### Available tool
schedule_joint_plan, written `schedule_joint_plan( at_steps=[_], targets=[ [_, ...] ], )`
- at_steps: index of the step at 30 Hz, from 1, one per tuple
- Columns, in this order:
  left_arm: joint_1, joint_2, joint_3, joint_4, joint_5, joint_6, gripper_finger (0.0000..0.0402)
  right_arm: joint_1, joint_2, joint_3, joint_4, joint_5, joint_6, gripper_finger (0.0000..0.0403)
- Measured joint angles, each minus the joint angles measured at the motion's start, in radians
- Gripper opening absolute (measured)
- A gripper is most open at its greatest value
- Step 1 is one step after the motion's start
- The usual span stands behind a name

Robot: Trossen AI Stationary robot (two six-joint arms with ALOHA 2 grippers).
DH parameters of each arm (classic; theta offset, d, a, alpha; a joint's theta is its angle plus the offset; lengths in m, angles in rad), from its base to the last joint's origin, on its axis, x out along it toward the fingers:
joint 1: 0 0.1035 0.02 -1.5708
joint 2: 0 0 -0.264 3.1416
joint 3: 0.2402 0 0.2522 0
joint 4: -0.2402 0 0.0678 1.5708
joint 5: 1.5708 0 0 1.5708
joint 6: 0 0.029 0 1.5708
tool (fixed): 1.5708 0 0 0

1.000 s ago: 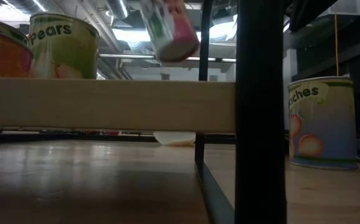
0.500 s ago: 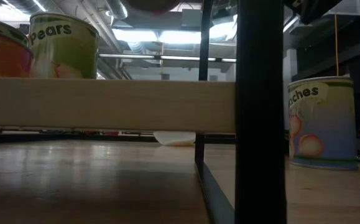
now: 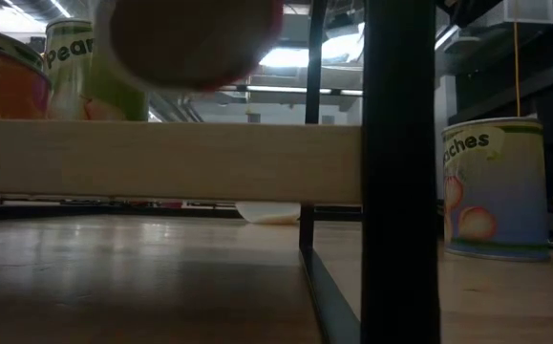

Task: Pick and place cans onto a shelf
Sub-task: Put the white canned mixed fruit on the shelf

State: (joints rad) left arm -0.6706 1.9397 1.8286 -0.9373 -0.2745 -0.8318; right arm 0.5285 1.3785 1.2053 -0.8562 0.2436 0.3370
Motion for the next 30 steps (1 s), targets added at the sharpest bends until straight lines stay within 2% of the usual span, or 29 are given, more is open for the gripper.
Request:
schedule_joint_plan(
  at_steps=[9, 30],
  targets=[
    [0.003, 0.067, 0.0, 0.005, 0.002, 0.002, 0.0006, 0.0, 0.0, 0.0, 0.008, 0.0, 0.0, 0.0078],
    [0.005, 0.069, 0.0, -0.019, 0.023, 0.003, 0.0007, 0.0, 0.0, 0.0, 0.017, 0.0, 0.003, 0.0078]
  ],
)
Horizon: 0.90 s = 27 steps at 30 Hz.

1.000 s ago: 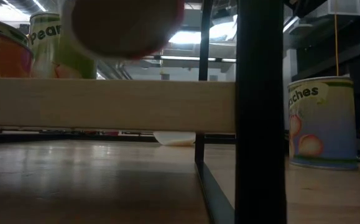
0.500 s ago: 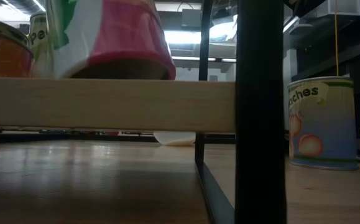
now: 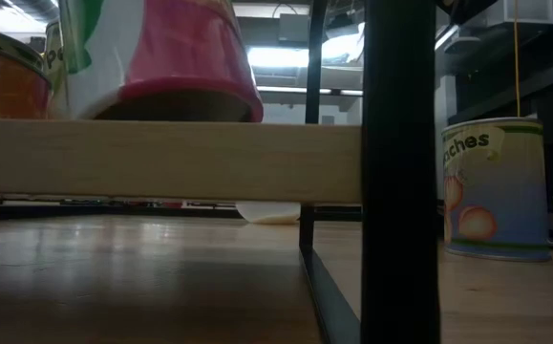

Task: Pick and place cans onto a shelf
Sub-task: Put the white canned mixed fruit on the shelf

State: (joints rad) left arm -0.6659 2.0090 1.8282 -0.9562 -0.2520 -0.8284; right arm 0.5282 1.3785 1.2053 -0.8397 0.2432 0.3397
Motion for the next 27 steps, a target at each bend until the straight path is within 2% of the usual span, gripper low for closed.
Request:
schedule_joint_plan(
  at_steps=[21, 27],
  targets=[
    [0.0, 0.0, 0.0, -0.001, 0.003, 0.001, 0.0066, 0.0, 0.0, 0.0, 0.006, 0.0, -0.002, 0.0078],
    [0.0, 0.0, 0.0, 0.01, 0.002, 0.068, 0.0089, 0.0, 0.0, 0.0, 0.006, 0.0, -0.003, 0.0078]
  ],
)
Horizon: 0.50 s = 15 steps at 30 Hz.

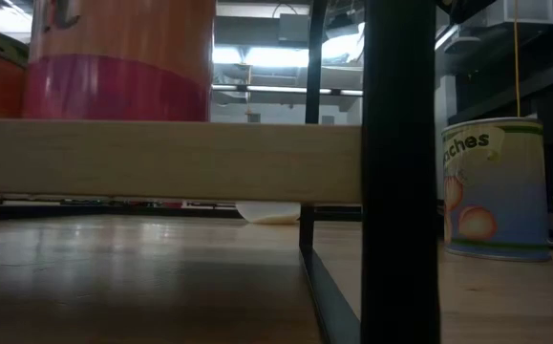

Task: Pick and place cans onto a shelf
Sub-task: Put the white canned mixed fruit on the shelf

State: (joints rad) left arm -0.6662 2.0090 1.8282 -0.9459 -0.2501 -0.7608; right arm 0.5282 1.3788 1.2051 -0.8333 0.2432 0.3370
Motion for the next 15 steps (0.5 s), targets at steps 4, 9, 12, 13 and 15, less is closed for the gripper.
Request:
schedule_joint_plan(
  at_steps=[4, 9, 12, 13, 15],
  targets=[
    [0.0, 0.0, 0.0, 0.0, 0.0, 0.061, 0.0108, 0.0, 0.0, 0.0, 0.0, 0.0, 0.0, 0.0078],
    [0.0, 0.0, 0.0, -0.006, 0.037, 0.158, 0.0118, 0.0, 0.0, 0.0, 0.0, 0.0, 0.0, 0.0078],
    [-0.001, 0.0, 0.0, -0.012, 0.067, 0.224, 0.0117, 0.0, 0.0, 0.0, 0.0, 0.0, 0.0, 0.0078],
    [-0.002, 0.0, 0.0, -0.016, 0.068, 0.244, 0.0117, 0.0, 0.0, 0.0, 0.0, 0.0, 0.0, 0.0078],
    [-0.002, 0.0, 0.0, -0.02, 0.069, 0.279, 0.0117, 0.0, 0.0, 0.0, 0.0, 0.0, 0.0, 0.0078]
  ],
)
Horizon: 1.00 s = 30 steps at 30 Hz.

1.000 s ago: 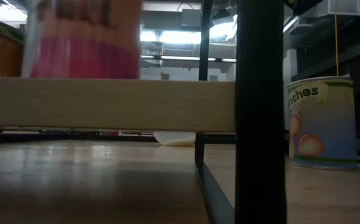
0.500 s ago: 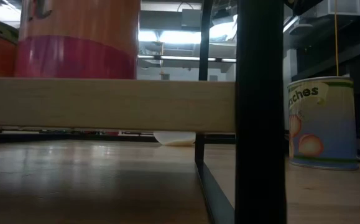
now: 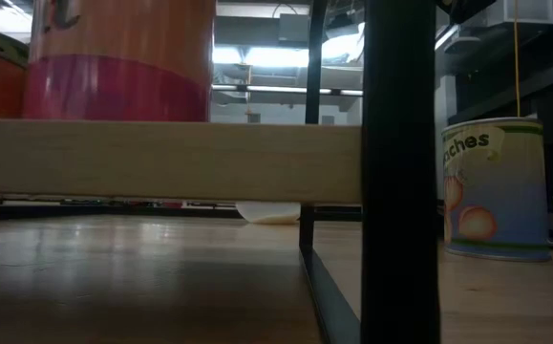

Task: Pick and place cans onto a shelf
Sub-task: Put the white canned mixed fruit on the shelf

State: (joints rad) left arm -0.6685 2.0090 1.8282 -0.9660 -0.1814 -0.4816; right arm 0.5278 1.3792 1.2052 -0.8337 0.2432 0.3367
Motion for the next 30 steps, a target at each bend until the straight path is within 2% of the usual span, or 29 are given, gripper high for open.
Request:
schedule_joint_plan(
  at_steps=[10, 17, 21, 27, 30],
  targets=[
    [-0.004, 0.0, 0.0, -0.111, 0.018, 0.053, 0.0118, 0.0, 0.0, 0.0, 0.0, 0.0, 0.0, 0.0078],
    [-0.013, 0.0, 0.0, -0.116, 0.016, 0.124, 0.0107, 0.0, 0.0, 0.0, 0.0, 0.0, 0.0, 0.0078],
    [-0.013, 0.0, 0.0, -0.091, 0.016, 0.122, 0.008, 0.0, 0.0, 0.0, 0.0, 0.0, 0.0, 0.0078],
    [-0.011, -0.001, 0.0, -0.056, 0.015, 0.12, 0.0014, 0.0, 0.0, 0.0, 0.0, 0.0, 0.0, 0.0078],
    [-0.011, -0.001, 0.0, -0.036, 0.012, 0.103, 0.0008, 0.0, 0.0, 0.0, 0.0, 0.0, 0.0, 0.0078]
  ],
)
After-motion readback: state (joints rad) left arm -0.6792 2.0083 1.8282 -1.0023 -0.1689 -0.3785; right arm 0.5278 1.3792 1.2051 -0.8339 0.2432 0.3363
